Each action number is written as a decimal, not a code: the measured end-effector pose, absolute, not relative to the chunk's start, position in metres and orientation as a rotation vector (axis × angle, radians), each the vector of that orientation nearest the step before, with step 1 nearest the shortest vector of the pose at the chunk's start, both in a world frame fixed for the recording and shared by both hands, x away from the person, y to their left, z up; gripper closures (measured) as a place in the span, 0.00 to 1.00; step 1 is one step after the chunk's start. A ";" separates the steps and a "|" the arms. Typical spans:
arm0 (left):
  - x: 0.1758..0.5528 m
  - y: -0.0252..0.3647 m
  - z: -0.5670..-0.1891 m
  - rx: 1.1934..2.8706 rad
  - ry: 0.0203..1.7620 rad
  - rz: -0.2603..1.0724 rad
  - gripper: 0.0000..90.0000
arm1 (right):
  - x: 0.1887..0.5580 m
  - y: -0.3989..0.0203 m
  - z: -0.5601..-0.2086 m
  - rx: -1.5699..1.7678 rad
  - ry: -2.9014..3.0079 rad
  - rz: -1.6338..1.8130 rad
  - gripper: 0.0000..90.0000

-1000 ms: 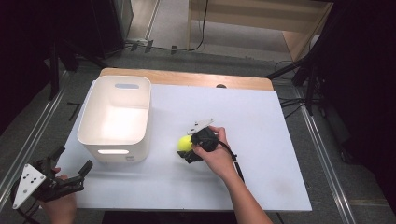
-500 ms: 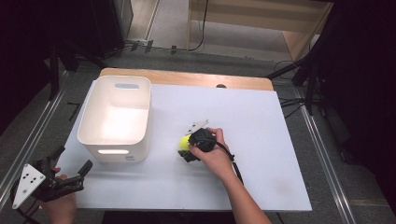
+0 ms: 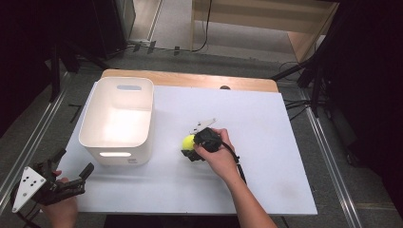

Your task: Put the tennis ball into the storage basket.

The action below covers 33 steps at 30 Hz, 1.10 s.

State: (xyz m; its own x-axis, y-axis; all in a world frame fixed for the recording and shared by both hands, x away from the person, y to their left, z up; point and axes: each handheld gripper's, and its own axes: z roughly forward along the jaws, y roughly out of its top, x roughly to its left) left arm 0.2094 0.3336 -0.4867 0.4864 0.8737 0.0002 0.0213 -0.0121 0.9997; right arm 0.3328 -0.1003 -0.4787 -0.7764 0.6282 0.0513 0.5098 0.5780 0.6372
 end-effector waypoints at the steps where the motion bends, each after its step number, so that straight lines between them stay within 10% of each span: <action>1: 0.209 0.334 -0.487 1.429 0.840 0.820 0.00 | 0.333 -0.101 -0.477 0.964 2.627 0.978 0.25; 33: 0.210 0.332 -0.487 1.440 0.840 0.817 0.00 | 0.347 -0.100 -0.424 0.889 2.681 1.121 0.26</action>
